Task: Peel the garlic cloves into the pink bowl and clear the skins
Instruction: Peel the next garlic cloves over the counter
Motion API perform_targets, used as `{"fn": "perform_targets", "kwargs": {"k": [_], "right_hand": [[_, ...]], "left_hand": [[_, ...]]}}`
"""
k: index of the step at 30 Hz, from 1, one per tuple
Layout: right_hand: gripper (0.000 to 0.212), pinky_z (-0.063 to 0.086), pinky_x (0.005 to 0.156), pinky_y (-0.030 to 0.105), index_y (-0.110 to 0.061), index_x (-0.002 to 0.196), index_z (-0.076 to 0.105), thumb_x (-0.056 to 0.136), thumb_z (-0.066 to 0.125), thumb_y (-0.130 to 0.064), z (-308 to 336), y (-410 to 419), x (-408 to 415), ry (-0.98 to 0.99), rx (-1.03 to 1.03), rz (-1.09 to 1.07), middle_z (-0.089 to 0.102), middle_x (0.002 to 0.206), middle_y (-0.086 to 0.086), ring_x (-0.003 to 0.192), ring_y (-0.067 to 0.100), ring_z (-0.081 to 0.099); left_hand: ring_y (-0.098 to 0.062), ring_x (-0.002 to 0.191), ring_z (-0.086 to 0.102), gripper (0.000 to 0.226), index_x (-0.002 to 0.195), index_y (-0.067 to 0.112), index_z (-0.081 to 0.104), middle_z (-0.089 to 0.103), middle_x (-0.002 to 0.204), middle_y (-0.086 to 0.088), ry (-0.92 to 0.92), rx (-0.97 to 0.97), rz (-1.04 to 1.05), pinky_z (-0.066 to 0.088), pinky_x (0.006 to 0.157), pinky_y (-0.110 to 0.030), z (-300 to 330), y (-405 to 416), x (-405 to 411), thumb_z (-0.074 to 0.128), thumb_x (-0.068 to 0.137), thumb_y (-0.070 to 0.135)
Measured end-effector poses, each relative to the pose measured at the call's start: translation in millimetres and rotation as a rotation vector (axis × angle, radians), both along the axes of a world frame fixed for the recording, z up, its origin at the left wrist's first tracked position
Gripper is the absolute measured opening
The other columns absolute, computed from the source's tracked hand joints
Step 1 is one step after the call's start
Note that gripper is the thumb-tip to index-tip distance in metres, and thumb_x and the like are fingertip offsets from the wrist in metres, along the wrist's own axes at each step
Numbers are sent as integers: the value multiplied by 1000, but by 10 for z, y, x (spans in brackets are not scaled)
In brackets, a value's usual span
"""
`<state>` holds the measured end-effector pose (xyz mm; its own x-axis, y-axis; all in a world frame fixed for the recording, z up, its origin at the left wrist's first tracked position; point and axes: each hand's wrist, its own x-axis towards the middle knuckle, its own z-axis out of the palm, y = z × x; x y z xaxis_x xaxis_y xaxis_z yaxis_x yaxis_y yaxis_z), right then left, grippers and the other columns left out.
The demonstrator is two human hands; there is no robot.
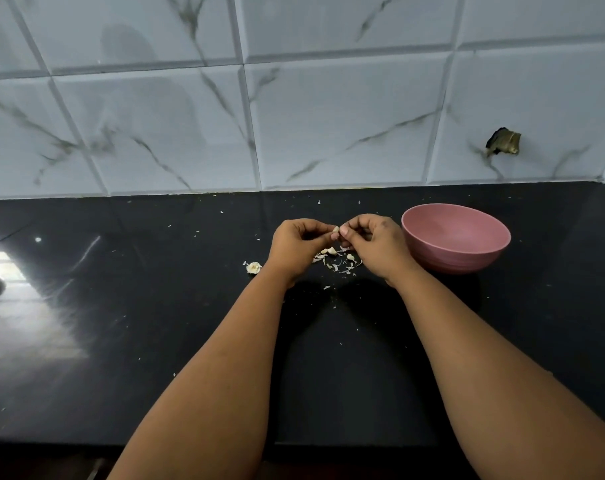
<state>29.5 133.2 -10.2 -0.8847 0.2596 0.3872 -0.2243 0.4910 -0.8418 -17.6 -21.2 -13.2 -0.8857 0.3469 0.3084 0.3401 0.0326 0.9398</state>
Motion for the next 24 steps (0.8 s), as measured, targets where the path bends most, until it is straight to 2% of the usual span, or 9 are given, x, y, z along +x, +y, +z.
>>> {"fn": "perform_targets", "kwargs": {"k": [3,7,11,14,18,22,24], "right_hand": [[3,60,77,41,-21,83,73,85,73,-23,-18,-7,-12,40,20,-33,73,77,-4,73,13,71],[5,60,77,41,-20,80,74,80,78,-20,-15,0,-25,67,-15,-30,74,78,-4,72,13,72],[6,60,75,44,-14,81,76,80,78,-19,-18,-3,-34,81,-11,-71,74,77,0,72,18,72],[5,60,71,38,-17,76,76,77,79,-20,-1,-4,-14,108,15,-114,73,71,-5,67,11,70],[11,60,70,36,-25,69,73,77,78,-20,23,-15,11,116,7,-124,73,69,-6,67,11,70],[23,60,71,35,-36,63,69,79,77,-22,37,-25,32,126,-11,-114,70,63,-16,64,4,69],[19,60,70,34,-34,66,72,79,76,-20,38,-28,28,127,-21,-114,68,61,-20,63,2,68]], "left_hand": [[-15,85,72,13,98,4,75,76,92,-10,-78,52,1,56,82,-28,10,25,19,73,86,5],[-15,83,71,15,100,1,74,75,92,-13,-144,101,-23,55,79,-25,33,53,54,70,86,-1],[-15,82,70,22,102,1,74,75,93,-15,-117,65,-20,57,80,-26,36,56,73,71,81,-7],[-17,87,71,24,104,1,74,75,96,-14,-76,35,-5,57,85,-29,30,75,95,74,80,-4],[-8,82,72,19,103,6,76,77,90,-5,-11,2,29,56,76,-19,20,117,118,73,84,1],[-20,88,74,14,100,6,76,77,89,-8,-39,56,34,58,84,-27,17,132,113,70,88,3],[-26,91,73,14,100,4,75,76,90,-12,-63,82,33,58,87,-32,11,133,107,70,87,1]]}}
